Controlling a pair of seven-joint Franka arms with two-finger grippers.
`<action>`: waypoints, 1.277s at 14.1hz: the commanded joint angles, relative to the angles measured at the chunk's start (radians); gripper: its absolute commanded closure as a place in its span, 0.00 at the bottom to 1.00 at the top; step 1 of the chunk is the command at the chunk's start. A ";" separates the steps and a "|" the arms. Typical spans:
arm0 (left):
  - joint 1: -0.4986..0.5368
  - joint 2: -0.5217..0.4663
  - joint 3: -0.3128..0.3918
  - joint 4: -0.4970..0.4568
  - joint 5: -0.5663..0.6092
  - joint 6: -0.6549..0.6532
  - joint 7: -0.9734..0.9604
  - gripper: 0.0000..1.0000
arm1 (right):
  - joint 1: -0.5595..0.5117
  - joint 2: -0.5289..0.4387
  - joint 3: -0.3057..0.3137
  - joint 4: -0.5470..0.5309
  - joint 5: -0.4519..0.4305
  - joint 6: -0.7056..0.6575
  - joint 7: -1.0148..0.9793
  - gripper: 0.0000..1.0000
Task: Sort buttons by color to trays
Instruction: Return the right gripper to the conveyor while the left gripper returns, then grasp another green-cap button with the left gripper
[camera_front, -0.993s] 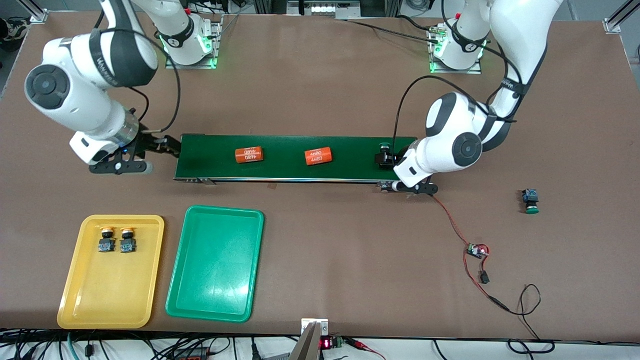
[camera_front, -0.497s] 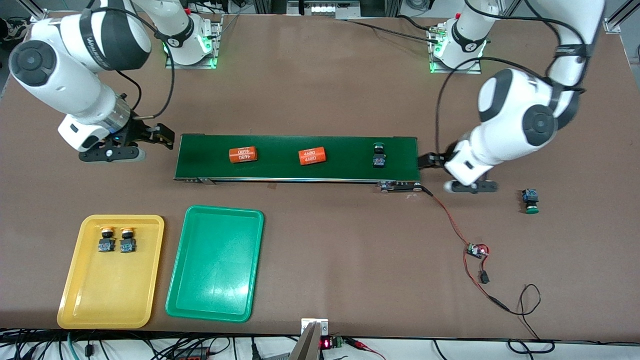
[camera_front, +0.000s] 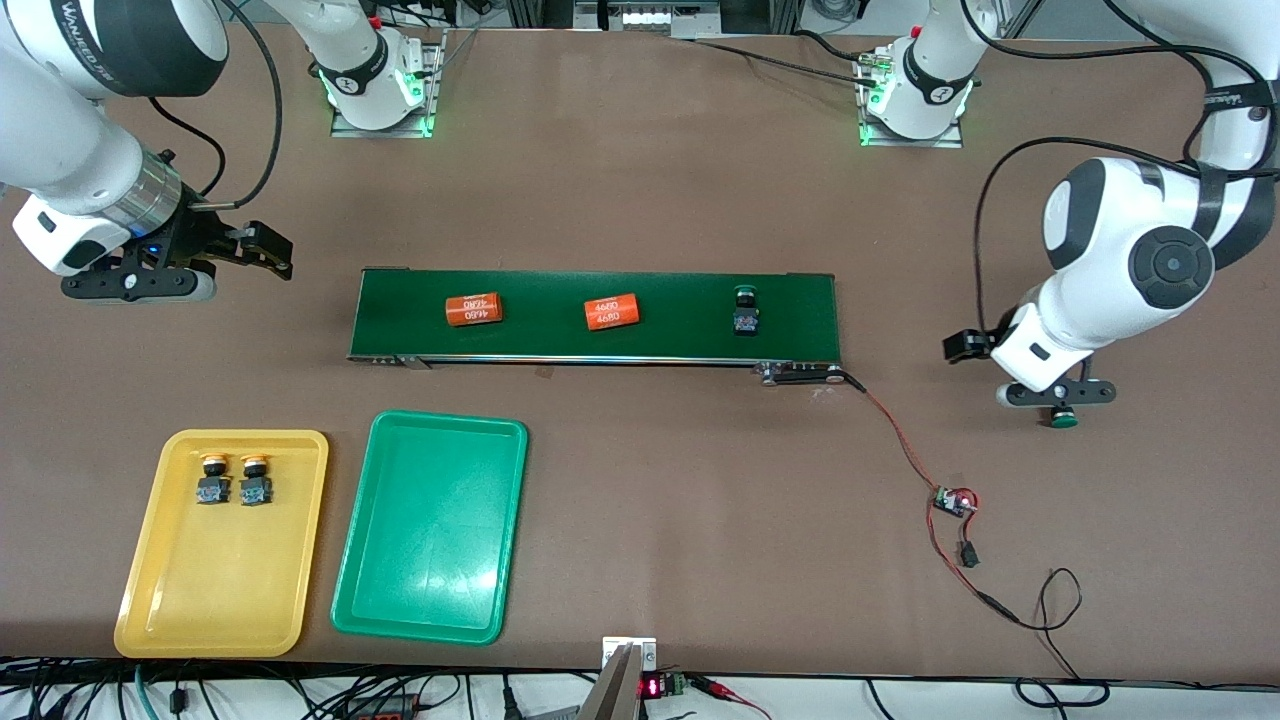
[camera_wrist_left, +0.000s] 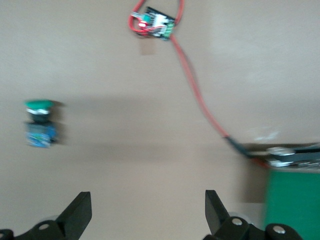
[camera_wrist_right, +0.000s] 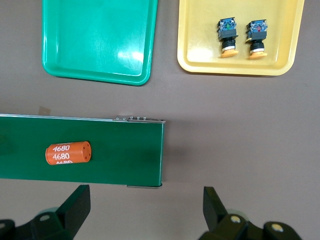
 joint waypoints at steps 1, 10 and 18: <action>0.008 0.043 0.103 -0.001 0.073 0.083 0.174 0.00 | -0.005 0.019 0.011 0.016 0.003 -0.019 -0.007 0.00; 0.080 0.244 0.204 -0.009 -0.002 0.313 0.271 0.00 | -0.004 0.028 0.008 0.022 0.006 -0.021 -0.016 0.00; 0.083 0.333 0.229 -0.016 -0.090 0.391 0.262 0.21 | 0.036 0.021 0.008 -0.045 0.012 0.017 -0.001 0.00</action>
